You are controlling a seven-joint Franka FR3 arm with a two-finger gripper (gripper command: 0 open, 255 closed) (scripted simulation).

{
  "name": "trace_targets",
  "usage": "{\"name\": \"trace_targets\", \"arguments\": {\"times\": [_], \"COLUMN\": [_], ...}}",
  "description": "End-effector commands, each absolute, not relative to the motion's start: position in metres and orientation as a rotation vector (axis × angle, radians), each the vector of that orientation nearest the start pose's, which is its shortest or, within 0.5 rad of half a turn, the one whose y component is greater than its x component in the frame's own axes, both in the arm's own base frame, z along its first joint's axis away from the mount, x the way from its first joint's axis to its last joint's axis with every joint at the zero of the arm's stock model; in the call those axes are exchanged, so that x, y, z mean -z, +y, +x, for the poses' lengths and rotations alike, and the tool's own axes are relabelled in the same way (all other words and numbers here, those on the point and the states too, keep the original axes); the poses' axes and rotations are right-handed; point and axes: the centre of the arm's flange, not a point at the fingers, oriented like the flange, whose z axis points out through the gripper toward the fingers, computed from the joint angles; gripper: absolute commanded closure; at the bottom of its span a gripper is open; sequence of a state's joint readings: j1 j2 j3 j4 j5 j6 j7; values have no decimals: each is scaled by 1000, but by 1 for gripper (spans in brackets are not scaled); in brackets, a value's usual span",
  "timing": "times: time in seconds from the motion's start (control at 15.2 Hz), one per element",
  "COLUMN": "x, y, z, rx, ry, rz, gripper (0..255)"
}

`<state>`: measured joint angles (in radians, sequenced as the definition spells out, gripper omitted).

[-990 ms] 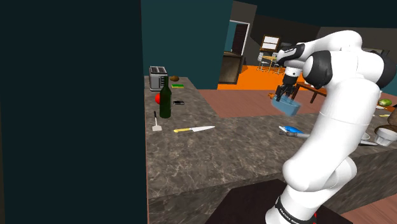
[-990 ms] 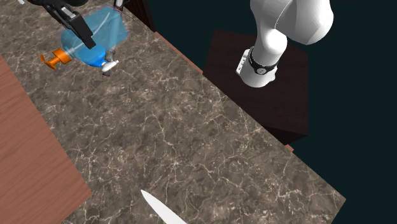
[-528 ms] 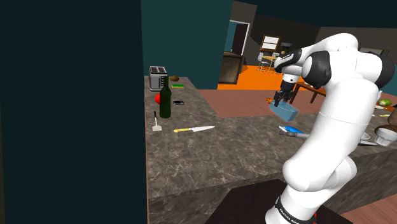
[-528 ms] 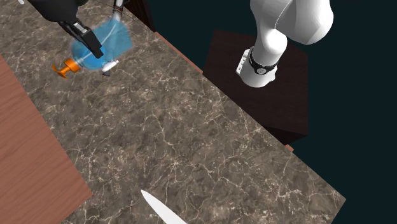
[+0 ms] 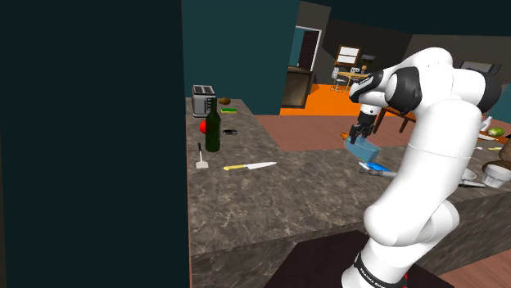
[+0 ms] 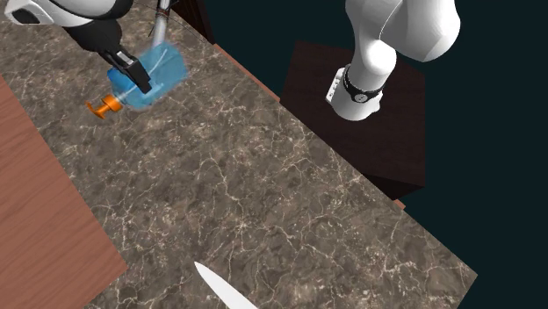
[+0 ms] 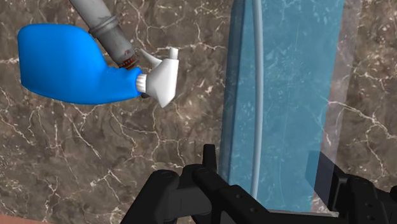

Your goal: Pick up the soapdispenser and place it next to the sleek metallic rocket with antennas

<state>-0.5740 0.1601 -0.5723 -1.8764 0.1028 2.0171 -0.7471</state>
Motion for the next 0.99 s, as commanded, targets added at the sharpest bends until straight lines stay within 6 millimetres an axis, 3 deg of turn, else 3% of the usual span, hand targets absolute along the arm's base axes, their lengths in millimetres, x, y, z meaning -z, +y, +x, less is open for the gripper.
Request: {"name": "trace_targets", "arguments": {"times": [0.0, 0.92], "x": [-427, -354], "y": [-535, -535], "z": [262, 262], "rx": [16, 16], "ry": [682, 682], "rz": [-3070, -3070], "gripper": [255, 255]}}
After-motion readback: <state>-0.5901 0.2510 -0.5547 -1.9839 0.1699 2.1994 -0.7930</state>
